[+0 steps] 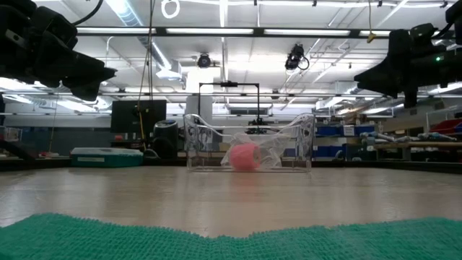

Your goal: Roll bandage

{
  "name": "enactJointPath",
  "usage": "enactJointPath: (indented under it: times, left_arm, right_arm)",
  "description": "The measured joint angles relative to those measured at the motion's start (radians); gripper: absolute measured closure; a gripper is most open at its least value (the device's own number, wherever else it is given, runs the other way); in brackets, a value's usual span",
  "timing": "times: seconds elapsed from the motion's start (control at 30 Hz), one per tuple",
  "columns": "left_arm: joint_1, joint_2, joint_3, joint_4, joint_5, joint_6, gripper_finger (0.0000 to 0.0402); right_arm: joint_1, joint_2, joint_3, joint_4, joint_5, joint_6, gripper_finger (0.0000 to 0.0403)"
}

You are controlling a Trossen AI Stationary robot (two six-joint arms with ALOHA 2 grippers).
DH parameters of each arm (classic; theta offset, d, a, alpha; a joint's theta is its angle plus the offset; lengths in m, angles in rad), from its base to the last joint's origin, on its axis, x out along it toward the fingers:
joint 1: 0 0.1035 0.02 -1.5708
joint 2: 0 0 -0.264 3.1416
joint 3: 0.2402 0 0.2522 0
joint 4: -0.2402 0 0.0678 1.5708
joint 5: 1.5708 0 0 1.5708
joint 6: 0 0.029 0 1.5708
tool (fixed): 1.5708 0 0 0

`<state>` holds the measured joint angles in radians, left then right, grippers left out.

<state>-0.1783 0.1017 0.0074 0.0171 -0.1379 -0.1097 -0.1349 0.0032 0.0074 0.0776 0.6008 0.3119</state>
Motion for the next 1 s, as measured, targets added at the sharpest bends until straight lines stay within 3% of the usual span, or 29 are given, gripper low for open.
enactJointPath:
  times: [0.3, 0.6, 1.0]
  left_arm:
    - [0.0, -0.001, -0.001, 0.087, -0.004, 0.0, 0.0273]
    - [0.0, -0.102, -0.001, 0.051, -0.003, 0.0, 0.0273]
    - [0.002, -0.097, -0.001, 0.011, 0.001, 0.0, 0.0273]
  right_arm:
    - [0.004, 0.001, 0.0, 0.002, -0.001, 0.0, 0.0298]
    - [0.004, 0.001, 0.0, 0.002, -0.001, 0.0, 0.0298]
    - [0.004, 0.001, 0.0, 0.003, 0.0, -0.001, 0.0298]
